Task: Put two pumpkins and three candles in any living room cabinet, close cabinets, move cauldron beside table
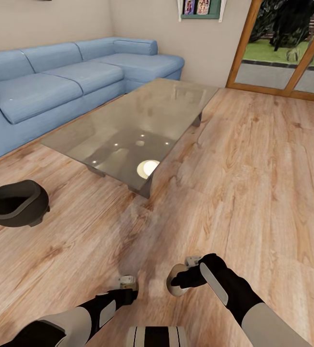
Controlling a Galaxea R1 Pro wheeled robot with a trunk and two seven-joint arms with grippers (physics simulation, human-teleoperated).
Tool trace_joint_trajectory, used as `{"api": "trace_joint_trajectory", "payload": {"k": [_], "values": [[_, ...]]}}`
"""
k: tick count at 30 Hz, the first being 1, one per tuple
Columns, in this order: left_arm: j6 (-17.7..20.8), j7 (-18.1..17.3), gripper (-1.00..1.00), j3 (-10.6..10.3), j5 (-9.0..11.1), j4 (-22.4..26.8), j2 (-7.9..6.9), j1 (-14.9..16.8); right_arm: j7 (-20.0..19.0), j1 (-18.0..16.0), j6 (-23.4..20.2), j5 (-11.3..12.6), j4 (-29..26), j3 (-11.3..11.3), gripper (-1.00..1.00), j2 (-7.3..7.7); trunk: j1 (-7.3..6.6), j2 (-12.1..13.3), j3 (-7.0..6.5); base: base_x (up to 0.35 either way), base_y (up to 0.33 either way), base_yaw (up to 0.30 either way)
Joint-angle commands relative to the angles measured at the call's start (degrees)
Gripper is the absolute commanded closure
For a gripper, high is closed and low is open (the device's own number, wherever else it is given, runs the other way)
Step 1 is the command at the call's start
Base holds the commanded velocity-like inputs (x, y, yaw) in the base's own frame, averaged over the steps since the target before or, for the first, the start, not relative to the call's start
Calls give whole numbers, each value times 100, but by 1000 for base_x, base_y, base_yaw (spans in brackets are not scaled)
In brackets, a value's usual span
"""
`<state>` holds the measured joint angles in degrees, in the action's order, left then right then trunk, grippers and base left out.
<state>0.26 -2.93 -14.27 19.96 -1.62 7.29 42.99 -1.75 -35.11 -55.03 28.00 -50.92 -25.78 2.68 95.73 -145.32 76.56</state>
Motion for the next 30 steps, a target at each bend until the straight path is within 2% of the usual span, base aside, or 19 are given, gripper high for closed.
{"api": "trace_joint_trajectory", "payload": {"k": [1, 12, 13, 30], "values": [[4, -23, -100, -41, 63, -13, 1, 8, -18, -4, -17, -21, -6, -15, 100, 9, -1, -2, 4, 79, 0, 0], [8, -23, -100, -40, 70, -11, 4, 8, -18, -3, -17, -23, -5, -15, 100, 5, -1, -2, 4, 23, 0, 0], [5, -23, 100, -40, 70, -13, 2, 8, -18, -4, -17, -23, -4, -15, 100, 5, -1, -2, 4, 0, 0, 0], [9, -23, 100, -41, 73, -14, 1, 8, -25, -5, -17, -23, 3, -15, 100, 5, -1, -2, 4, 0, 0, 0]]}}
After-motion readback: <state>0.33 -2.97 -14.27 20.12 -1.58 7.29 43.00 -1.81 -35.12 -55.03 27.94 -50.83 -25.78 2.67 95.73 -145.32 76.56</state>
